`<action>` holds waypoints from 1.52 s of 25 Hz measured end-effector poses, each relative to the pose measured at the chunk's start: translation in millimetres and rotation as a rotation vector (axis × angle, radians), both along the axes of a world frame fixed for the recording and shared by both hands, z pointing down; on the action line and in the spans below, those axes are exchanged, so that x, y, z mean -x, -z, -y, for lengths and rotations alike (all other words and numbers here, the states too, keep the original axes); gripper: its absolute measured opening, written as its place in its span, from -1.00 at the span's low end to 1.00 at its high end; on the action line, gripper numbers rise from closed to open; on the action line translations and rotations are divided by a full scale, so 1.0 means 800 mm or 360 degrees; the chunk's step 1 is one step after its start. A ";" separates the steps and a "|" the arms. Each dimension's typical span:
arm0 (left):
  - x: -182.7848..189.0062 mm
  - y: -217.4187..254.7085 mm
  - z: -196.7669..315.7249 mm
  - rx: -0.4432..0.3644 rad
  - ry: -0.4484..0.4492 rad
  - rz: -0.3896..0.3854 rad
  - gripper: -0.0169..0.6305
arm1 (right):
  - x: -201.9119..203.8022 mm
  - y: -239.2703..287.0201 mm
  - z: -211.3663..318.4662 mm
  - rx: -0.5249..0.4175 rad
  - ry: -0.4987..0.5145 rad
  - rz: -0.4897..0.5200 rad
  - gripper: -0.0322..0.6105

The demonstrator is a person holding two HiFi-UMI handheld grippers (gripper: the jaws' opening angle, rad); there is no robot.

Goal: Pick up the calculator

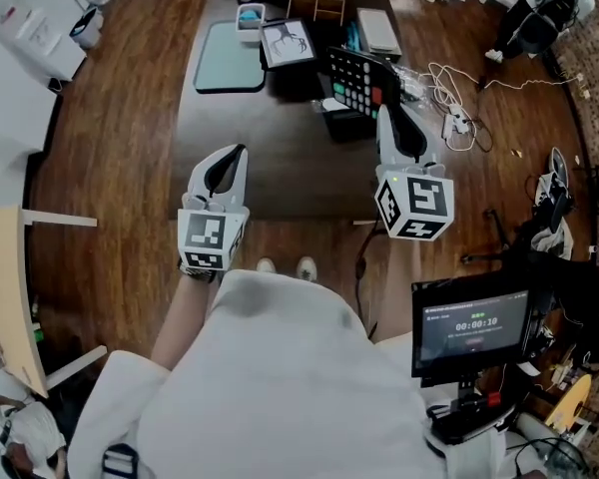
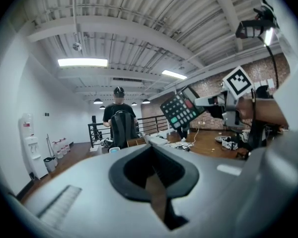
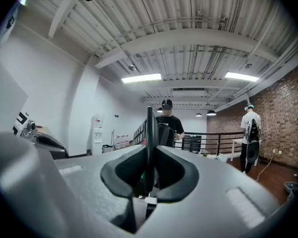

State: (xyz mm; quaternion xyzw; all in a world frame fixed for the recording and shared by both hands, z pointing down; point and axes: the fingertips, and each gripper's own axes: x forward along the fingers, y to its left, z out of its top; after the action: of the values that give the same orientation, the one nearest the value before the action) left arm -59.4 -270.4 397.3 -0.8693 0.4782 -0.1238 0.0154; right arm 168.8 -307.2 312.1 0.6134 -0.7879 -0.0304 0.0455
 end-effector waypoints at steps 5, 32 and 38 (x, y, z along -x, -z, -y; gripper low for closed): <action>0.000 0.003 0.003 -0.0048 0.0001 0.0019 -0.93 | -0.006 0.005 -0.013 -0.0048 -0.0031 0.0019 -0.74; 0.016 0.014 -0.016 -0.0092 -0.0038 0.0001 -0.93 | 0.019 0.034 -0.046 -0.0130 -0.0039 0.0070 -0.74; 0.036 0.013 -0.024 -0.0078 -0.0083 -0.0006 -0.93 | 0.038 0.037 -0.063 -0.0111 -0.0084 0.0062 -0.74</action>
State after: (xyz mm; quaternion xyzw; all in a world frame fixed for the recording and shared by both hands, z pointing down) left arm -88.3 -251.4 386.9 -0.8811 0.4584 -0.1098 0.0391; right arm 138.5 -257.0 282.4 0.6356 -0.7707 -0.0445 0.0095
